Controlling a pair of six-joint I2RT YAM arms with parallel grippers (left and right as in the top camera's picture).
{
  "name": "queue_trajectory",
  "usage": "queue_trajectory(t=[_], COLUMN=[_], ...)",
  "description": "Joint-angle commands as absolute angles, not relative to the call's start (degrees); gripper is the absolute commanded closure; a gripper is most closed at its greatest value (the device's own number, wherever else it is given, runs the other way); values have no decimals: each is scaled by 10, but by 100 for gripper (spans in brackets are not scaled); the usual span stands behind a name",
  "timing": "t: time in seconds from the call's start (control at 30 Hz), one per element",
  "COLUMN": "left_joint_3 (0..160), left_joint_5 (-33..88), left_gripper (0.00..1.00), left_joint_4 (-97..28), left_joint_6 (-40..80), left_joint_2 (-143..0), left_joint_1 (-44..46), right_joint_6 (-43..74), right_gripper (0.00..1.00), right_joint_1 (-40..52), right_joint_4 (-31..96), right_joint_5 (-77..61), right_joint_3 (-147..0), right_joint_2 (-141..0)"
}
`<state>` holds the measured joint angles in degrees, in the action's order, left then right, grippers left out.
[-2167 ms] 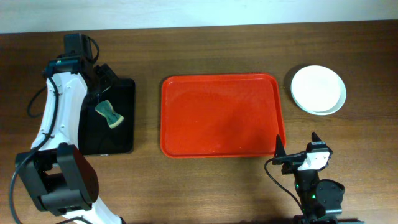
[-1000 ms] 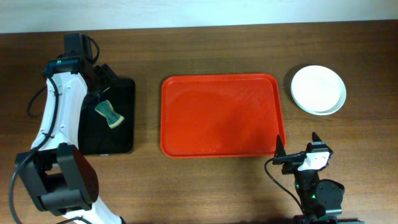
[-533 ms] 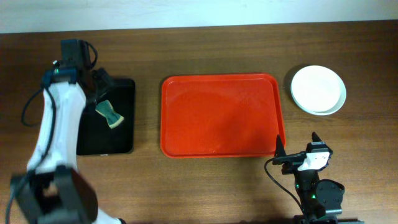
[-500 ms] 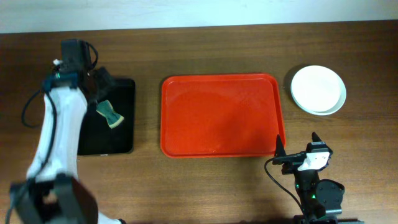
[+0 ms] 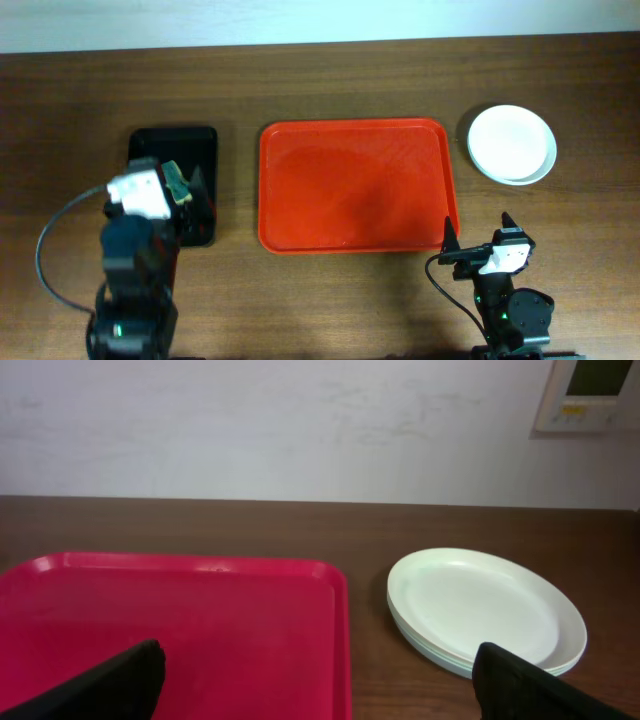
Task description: Clean dirty plates on tray and stack at the side
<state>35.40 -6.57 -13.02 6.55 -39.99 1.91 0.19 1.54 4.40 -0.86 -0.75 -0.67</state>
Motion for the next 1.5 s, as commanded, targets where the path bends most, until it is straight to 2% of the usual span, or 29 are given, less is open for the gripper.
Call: queue_trajectory(t=[0.0, 0.53, 0.9, 1.1, 1.47], left_joint_3=[279, 41, 5, 5, 5], left_joint_5=[-51, -25, -25, -28, -51], left_gripper=[1, 1, 1, 1, 1], left_joint_4=[-111, 33, 36, 105, -44], left_joint_6=[-23, -27, -27, -27, -26], left_joint_2=[-292, -46, -4, -2, -2], left_joint_1=[19, 20, 20, 20, 20], right_joint_6=[2, 2, 2, 2, 2], right_gripper=[1, 1, 1, 1, 1], right_joint_1=[19, 19, 19, 19, 19], right_joint_4=[46, 46, 46, 46, 46], right_joint_5=[-1, -1, -1, -1, -1], right_joint_3=[-3, -3, -3, -3, -3], right_joint_2=[-2, -2, -2, -2, -2])
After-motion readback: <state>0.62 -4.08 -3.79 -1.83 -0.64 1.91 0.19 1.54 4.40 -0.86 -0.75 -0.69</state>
